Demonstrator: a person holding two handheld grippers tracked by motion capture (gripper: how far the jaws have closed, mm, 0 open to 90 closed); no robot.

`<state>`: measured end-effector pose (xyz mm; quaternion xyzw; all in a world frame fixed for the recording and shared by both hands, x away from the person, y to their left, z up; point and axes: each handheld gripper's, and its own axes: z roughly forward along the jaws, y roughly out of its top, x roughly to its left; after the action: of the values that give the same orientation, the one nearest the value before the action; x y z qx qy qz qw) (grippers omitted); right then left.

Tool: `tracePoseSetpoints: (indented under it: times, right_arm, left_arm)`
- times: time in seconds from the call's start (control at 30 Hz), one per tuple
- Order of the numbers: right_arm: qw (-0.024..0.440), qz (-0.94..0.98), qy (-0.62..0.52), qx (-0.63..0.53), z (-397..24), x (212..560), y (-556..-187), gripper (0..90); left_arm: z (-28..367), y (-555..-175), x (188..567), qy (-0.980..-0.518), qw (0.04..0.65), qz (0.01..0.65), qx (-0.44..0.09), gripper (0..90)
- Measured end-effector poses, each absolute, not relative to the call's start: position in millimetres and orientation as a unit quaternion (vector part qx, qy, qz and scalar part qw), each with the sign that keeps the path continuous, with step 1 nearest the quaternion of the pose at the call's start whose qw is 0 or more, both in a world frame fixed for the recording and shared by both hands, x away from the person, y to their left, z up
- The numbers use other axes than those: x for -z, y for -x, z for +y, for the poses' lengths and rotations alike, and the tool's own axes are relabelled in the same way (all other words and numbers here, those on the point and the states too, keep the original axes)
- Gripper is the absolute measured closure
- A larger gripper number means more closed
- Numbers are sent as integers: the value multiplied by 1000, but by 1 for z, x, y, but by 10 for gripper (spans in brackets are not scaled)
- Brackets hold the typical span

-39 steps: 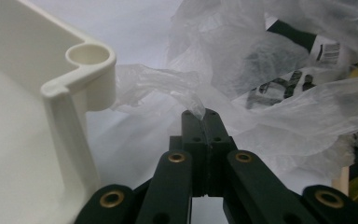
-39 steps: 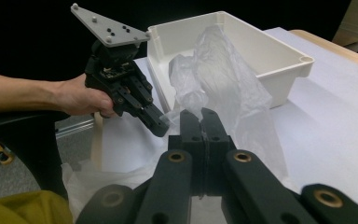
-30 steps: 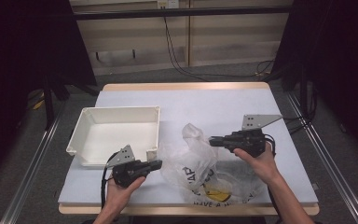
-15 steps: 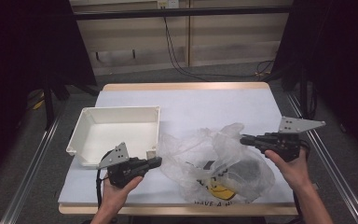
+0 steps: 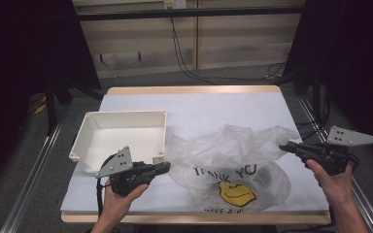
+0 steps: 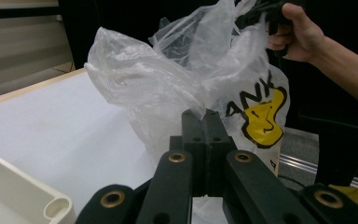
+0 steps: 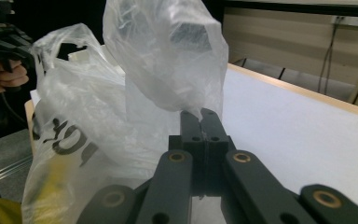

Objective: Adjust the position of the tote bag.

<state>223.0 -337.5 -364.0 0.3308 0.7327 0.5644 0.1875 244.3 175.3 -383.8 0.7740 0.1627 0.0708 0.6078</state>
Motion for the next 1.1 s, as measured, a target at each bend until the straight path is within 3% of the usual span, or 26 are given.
tracePoseSetpoints:
  times: [0.37, 0.67, 1.1]
  right_arm:
    - [217, 707, -366, -565, -375, 363, -206, 900]
    - [241, 699, -390, -548, -398, 365, -187, 900]
    - [216, 714, -409, -525, -396, 391, -180, 900]
  left_arm:
    - [183, -242, 380, -772, 611, 159, -73, 900]
    - [167, -232, 379, -784, 605, 127, -57, 900]
    - [163, -238, 405, -824, 546, 138, -52, 900]
